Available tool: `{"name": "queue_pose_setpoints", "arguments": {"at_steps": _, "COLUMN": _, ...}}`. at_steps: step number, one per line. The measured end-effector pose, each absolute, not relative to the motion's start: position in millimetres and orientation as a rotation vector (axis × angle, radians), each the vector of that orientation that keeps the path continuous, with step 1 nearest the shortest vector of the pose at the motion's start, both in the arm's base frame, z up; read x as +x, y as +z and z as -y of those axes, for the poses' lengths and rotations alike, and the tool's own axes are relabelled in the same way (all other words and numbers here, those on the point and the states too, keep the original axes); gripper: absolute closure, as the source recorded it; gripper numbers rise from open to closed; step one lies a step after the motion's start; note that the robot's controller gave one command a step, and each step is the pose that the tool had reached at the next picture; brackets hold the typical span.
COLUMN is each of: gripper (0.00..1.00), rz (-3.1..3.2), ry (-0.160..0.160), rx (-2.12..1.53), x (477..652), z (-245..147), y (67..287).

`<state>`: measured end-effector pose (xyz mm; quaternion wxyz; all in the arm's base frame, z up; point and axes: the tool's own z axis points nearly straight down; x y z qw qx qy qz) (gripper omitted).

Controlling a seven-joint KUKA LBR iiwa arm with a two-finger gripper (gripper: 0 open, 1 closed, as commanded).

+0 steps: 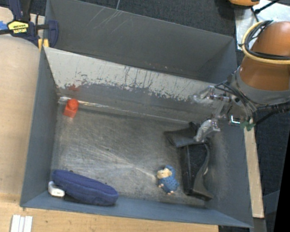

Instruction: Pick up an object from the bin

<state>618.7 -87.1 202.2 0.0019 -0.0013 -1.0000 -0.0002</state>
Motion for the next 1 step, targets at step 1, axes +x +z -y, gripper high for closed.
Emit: {"name": "queue_pose_setpoints", "arguments": {"at_steps": 1, "gripper": 0.00, "rz": 3.170, "ry": 0.001, "rx": -0.040, "x": 616.7, "z": 108.5, "y": 114.1}}
